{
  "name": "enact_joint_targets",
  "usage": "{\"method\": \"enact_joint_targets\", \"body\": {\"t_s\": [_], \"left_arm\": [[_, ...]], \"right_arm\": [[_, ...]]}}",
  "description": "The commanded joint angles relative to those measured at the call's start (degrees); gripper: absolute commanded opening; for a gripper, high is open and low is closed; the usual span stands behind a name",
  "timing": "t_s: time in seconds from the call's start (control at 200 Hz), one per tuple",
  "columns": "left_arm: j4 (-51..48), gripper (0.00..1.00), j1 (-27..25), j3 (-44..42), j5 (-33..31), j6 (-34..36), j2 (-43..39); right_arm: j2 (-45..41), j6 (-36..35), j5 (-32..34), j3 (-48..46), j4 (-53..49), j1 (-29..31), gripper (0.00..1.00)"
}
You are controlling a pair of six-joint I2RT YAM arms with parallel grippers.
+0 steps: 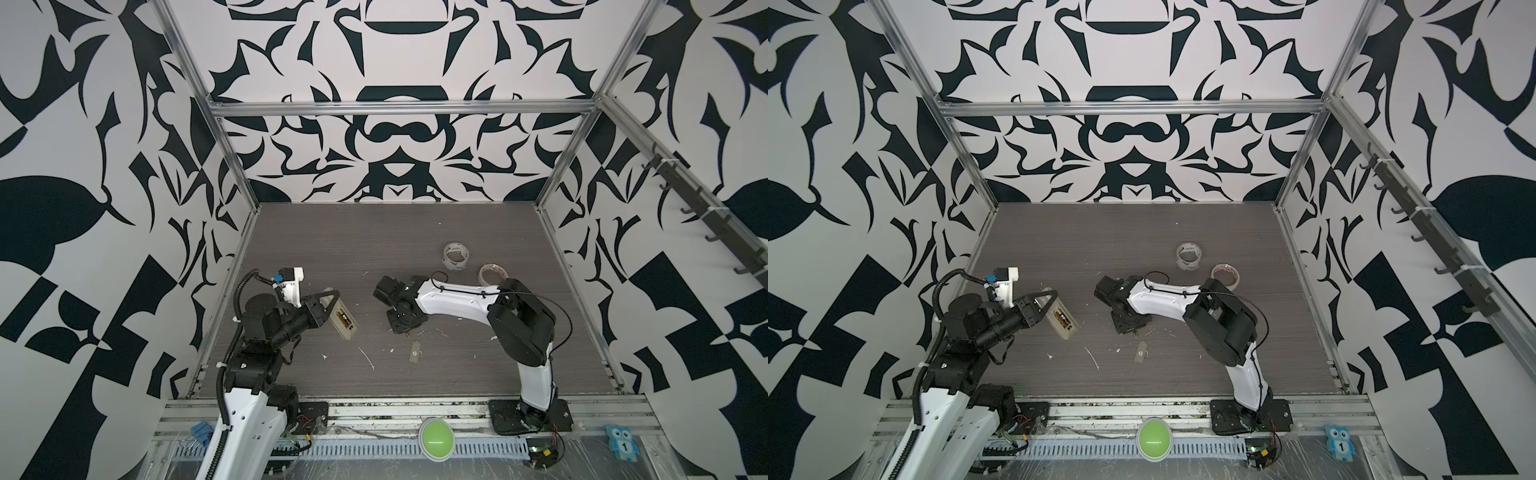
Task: Load the batteries into the remote control
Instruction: 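Lift the battery with the right gripper and carry it toward the remote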
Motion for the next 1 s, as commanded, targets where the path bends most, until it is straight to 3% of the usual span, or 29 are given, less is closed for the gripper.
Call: {"method": "enact_joint_targets", "body": {"t_s": [0.0, 0.29, 0.995], "left_arm": [[1.5, 0.00, 0.2, 0.7, 0.2, 0.2, -0.8], [1.8, 0.00, 0.2, 0.4, -0.1, 0.4, -1.1], [2.4, 0.00, 0.2, 0.2, 0.4, 0.4, -0.2]], "right_arm": [[0.5, -1.7, -2.0, -1.7, -0.6, 0.1, 0.26], [-0.7, -1.5, -2.8, -2.7, -0.1, 1.1, 0.38], [-4.3, 2.1, -2.6, -7.8, 0.4, 3.6, 0.37]]}}
